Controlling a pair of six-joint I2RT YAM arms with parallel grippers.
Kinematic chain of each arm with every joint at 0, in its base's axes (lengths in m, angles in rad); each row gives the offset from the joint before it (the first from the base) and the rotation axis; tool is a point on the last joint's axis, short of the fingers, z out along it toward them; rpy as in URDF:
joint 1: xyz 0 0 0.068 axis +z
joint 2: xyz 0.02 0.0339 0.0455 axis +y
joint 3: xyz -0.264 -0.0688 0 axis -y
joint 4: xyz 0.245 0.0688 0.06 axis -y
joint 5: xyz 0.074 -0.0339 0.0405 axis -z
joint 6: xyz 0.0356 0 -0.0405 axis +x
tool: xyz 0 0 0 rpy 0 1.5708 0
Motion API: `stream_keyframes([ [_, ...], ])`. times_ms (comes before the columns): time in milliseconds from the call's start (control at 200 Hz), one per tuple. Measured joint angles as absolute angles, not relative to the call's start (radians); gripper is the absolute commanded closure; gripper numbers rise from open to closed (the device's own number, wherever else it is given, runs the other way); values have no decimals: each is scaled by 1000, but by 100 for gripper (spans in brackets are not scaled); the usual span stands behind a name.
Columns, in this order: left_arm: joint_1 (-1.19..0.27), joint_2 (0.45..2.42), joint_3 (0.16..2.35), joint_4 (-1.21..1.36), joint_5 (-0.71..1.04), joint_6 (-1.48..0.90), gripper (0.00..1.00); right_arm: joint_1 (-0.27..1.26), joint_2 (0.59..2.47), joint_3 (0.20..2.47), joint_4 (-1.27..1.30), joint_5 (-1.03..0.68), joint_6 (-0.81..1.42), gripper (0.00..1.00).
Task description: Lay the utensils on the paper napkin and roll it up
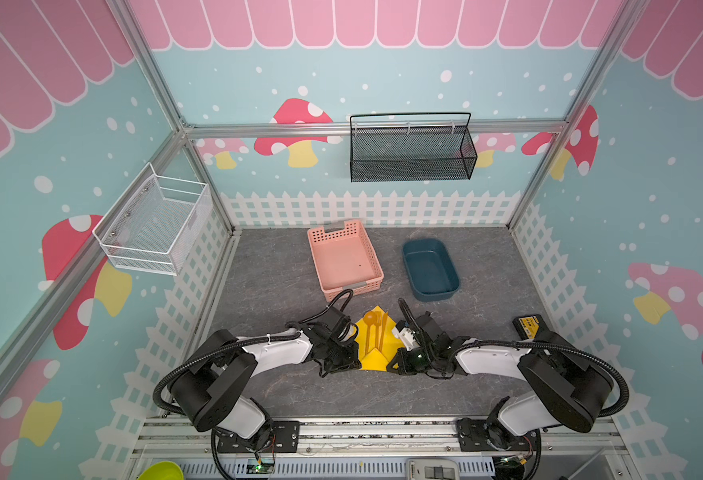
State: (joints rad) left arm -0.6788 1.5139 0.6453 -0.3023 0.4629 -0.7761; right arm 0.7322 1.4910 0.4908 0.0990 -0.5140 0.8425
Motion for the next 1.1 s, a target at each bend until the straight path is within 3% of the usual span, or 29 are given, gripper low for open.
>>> stream_keyframes([
  [490,-594,1422,662,-501,389,-695,96,732,1491,488,103,-516,842,100],
  [745,-681,1420,814,-512,389,-692,96,731,1491,488,103,-517,842,100],
  [1096,-794,1585,859,-414,400,-738,96,731,1489,488,101,-517,842,95],
])
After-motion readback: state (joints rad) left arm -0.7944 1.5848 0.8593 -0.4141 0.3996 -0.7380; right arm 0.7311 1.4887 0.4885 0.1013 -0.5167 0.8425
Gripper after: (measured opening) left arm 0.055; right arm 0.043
